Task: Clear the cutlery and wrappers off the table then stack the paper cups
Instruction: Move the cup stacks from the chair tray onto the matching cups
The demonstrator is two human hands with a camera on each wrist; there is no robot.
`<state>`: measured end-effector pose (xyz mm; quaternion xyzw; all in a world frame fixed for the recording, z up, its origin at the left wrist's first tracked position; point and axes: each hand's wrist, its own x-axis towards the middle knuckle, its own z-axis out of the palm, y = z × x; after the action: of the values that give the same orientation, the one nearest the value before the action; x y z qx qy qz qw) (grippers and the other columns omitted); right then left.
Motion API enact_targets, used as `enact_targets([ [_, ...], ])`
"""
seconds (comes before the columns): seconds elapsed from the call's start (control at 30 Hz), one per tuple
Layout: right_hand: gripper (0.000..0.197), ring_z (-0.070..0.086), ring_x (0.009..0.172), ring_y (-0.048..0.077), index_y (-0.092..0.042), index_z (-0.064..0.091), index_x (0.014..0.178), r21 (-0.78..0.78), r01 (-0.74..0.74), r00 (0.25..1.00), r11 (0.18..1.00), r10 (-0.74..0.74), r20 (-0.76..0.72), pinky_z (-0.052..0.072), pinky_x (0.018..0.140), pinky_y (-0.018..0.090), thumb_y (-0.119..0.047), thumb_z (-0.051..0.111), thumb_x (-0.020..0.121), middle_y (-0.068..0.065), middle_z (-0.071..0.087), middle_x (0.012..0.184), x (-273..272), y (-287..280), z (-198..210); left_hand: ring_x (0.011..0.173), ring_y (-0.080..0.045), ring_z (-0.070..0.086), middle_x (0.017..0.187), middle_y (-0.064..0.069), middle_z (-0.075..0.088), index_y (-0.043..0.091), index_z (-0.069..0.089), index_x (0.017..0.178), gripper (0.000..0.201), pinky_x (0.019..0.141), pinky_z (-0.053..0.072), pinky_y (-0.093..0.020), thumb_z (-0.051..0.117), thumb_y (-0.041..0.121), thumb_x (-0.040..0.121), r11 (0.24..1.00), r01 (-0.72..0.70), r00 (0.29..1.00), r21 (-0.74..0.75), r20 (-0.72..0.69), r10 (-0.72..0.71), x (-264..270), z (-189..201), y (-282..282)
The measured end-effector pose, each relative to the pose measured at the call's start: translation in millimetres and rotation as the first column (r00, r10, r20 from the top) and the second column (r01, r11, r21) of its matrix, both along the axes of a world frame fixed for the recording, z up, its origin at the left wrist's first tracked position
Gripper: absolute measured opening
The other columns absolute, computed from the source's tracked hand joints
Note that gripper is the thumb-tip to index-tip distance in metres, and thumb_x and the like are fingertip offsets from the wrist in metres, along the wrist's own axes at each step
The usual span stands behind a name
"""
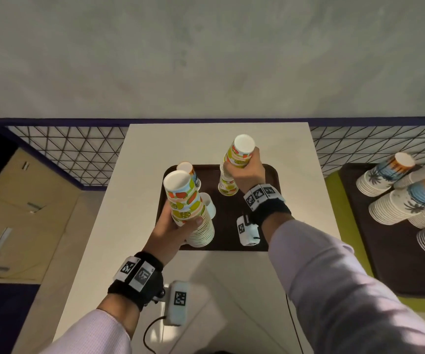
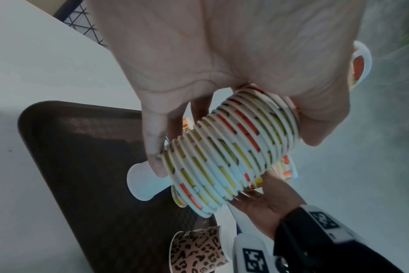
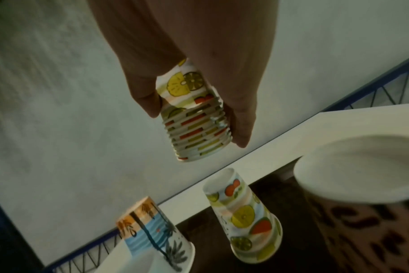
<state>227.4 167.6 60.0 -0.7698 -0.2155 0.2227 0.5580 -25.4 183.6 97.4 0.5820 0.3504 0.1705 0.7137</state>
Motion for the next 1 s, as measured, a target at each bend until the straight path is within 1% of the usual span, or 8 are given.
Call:
enact_targets([
  [0.13, 0.067, 0.065, 0.104, 0.023, -0.016, 0.048, 0.132, -0.126, 0.061, 0.998, 0.99, -0.057, 0.04, 0.054, 0.086, 0.032, -0.029, 0.082, 0.076, 0.005, 0.065, 0.118, -5, 23, -22, 0.117, -0.011, 0.066, 0.12, 0.016, 0.07, 0.04, 0.049, 0.13, 0.056, 0.091, 0.058, -0.046, 0.072, 0.024, 0.082, 0.999, -0.02, 0.998, 0.029, -0.052, 0.022, 0, 0, 7],
  [0.27, 0.072, 0.063, 0.113, 0.029, -0.014, 0.044, 0.14, -0.217, 0.088, 0.996, 0.972, -0.08, 0.044, 0.046, 0.083, 0.026, -0.024, 0.081, 0.079, 0.012, 0.061, 0.126, -9, 31, -38, 0.116, -0.003, 0.065, 0.119, 0.02, 0.069, 0.038, 0.046, 0.133, 0.062, 0.101, 0.052, -0.051, 0.078, 0.024, 0.083, 0.998, -0.024, 0.996, 0.052, -0.083, 0.028, 1, -1, 15],
  [0.37, 0.073, 0.061, 0.116, 0.033, -0.017, 0.042, 0.142, -0.291, 0.078, 0.997, 0.954, -0.08, 0.004, 0.042, 0.084, 0.028, -0.024, 0.081, 0.081, 0.016, 0.056, 0.132, -11, 28, -47, 0.114, 0.0, 0.065, 0.117, 0.022, 0.07, 0.036, 0.046, 0.132, 0.062, 0.103, 0.051, -0.052, 0.079, 0.019, 0.083, 0.998, -0.028, 0.996, 0.05, -0.086, 0.033, 1, -2, 18],
  [0.5, 0.066, 0.06, 0.115, 0.037, -0.014, 0.042, 0.136, -0.38, 0.086, 0.994, 0.921, -0.108, -0.036, 0.04, 0.08, 0.031, -0.023, 0.08, 0.083, 0.019, 0.053, 0.131, -16, 29, -56, 0.123, -0.012, 0.062, 0.124, 0.017, 0.068, 0.046, 0.048, 0.13, 0.071, 0.103, 0.05, -0.056, 0.08, 0.042, 0.067, 0.999, -0.036, 0.994, 0.012, -0.104, 0.037, 0, -6, 21],
  [0.63, 0.065, 0.058, 0.118, 0.037, -0.015, 0.041, 0.135, -0.414, 0.099, 0.987, 0.905, -0.143, -0.076, 0.045, 0.09, 0.037, -0.025, 0.079, 0.083, 0.019, 0.054, 0.131, -20, 30, -62, 0.125, -0.015, 0.06, 0.125, 0.017, 0.067, 0.049, 0.048, 0.13, 0.075, 0.103, 0.049, -0.06, 0.081, 0.044, 0.063, 0.999, -0.037, 0.992, -0.016, -0.121, 0.035, 2, -9, 24],
  [0.77, 0.066, 0.059, 0.117, 0.037, -0.015, 0.041, 0.135, -0.408, 0.11, 0.985, 0.906, -0.155, -0.08, 0.046, 0.091, 0.038, -0.028, 0.079, 0.084, 0.017, 0.056, 0.13, -24, 29, -66, 0.128, -0.018, 0.058, 0.127, 0.016, 0.066, 0.052, 0.047, 0.13, 0.076, 0.103, 0.049, -0.06, 0.081, 0.045, 0.062, 0.999, -0.042, 0.989, -0.017, -0.143, 0.039, 3, -9, 25],
  [0.83, 0.076, 0.057, 0.123, 0.037, -0.014, 0.036, 0.142, -0.405, 0.117, 0.978, 0.907, -0.177, -0.113, 0.047, 0.095, 0.04, -0.026, 0.081, 0.082, 0.018, 0.053, 0.136, -26, 29, -65, 0.13, -0.02, 0.057, 0.128, 0.016, 0.066, 0.05, 0.046, 0.133, 0.079, 0.103, 0.05, -0.06, 0.082, 0.045, 0.063, 0.999, -0.044, 0.989, -0.022, -0.143, 0.04, 2, -8, 25],
  [1.0, 0.109, 0.042, 0.14, 0.04, -0.009, 0.01, 0.158, -0.387, 0.101, 0.961, 0.916, -0.19, -0.199, 0.039, 0.112, 0.045, -0.018, 0.083, 0.077, 0.023, 0.034, 0.155, -35, 20, -55, 0.13, -0.021, 0.057, 0.132, 0.011, 0.064, 0.043, 0.043, 0.14, 0.083, 0.103, 0.05, -0.06, 0.08, 0.043, 0.065, 0.999, -0.037, 0.993, -0.013, -0.117, 0.036, 2, -5, 23],
])
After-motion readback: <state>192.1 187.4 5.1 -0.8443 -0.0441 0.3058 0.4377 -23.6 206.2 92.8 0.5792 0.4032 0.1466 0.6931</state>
